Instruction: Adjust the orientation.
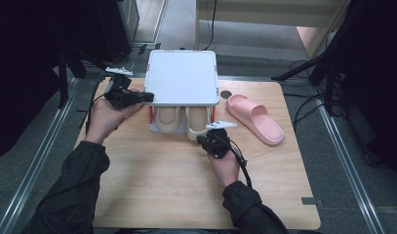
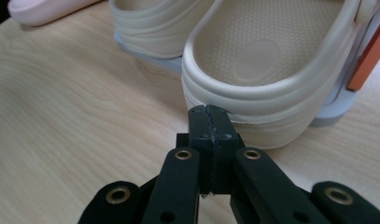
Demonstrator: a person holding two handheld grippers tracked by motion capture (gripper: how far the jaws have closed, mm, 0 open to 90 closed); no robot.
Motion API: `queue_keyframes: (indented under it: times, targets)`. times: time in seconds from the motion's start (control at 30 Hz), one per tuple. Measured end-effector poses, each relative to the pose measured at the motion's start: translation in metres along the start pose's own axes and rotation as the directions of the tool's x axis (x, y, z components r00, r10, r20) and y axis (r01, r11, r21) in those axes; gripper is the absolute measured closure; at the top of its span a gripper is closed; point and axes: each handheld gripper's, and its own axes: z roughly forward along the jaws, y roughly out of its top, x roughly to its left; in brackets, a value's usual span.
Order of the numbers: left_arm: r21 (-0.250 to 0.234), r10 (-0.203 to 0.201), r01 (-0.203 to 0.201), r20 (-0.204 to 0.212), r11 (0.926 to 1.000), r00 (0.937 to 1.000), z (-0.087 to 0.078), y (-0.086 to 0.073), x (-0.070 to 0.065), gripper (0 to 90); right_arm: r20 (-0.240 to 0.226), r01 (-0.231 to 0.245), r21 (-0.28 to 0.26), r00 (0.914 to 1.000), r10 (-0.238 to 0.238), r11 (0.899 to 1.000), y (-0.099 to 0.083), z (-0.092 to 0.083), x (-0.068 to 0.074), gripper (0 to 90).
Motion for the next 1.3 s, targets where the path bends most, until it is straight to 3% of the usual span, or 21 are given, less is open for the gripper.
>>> queue_keyframes:
  times: [0.2,0.37,0.47,0.6,0.63,0.73,0.77,0.8,0.87,0.9,1.03,1.3]
  targets:
    - [-0.003,-0.002,0.002,0.017,1.0,0.9998,-0.001,-0.001,0.001,82.6,0.005,-0.004,0.0,1.0,0.004,1.0,0.009,0.013,-0.002,90.0]
    - [-0.006,0.009,-0.009,0.003,0.9999,1.0,-0.002,-0.002,-0.002,81.7,0.006,-0.019,-0.003,0.9998,0.019,1.0,0.014,0.019,-0.005,89.7]
    - [0.002,0.0,0.0,0.034,1.0,0.9994,-0.005,-0.002,0.0,68.4,-0.008,-0.024,0.01,0.9997,0.024,1.0,0.013,0.017,-0.004,89.5]
    - [-0.005,-0.021,0.021,0.041,0.9998,0.9989,-0.016,-0.002,0.002,60.2,-0.034,0.016,-0.007,0.9993,-0.016,1.0,0.01,0.001,0.001,87.4]
    - [-0.01,-0.019,0.019,0.036,0.9998,0.9992,-0.02,-0.003,0.0,55.2,-0.047,0.027,-0.017,0.9985,-0.028,0.999,0.011,-0.01,0.003,84.6]
    - [-0.011,-0.015,0.015,0.03,0.9998,0.9994,-0.024,-0.004,-0.001,48.9,-0.066,0.033,-0.024,0.9972,-0.034,0.999,0.012,-0.02,0.003,80.4]
    - [-0.02,-0.018,0.018,0.022,0.9996,0.9996,-0.027,-0.006,-0.002,46.6,-0.116,0.037,-0.016,0.9925,-0.039,0.999,0.011,-0.028,0.001,71.6]
    - [-0.019,-0.02,0.02,0.025,0.9996,0.9995,-0.029,-0.007,-0.002,45.6,-0.137,0.038,-0.002,0.9898,-0.038,0.999,0.01,-0.031,0.001,69.2]
    - [-0.022,-0.024,0.025,0.023,0.9995,0.9994,-0.03,-0.009,-0.003,43.7,-0.144,0.043,0.003,0.9887,-0.042,0.999,0.008,-0.035,0.0,66.3]
    - [-0.012,-0.019,0.019,0.012,0.9997,0.9997,-0.035,-0.013,-0.002,43.5,-0.162,0.066,-0.002,0.9846,-0.066,0.998,0.002,-0.043,-0.001,60.2]
    - [-0.02,-0.032,0.032,-0.004,0.9993,0.9995,-0.043,-0.019,0.001,42.2,-0.163,0.09,-0.021,0.9824,-0.092,0.996,-0.01,-0.055,-0.006,56.3]
    - [-0.029,-0.04,0.039,-0.024,0.9988,0.9989,-0.051,-0.032,0.003,40.5,-0.186,0.109,-0.066,0.9753,-0.12,0.992,-0.009,-0.077,-0.012,50.9]
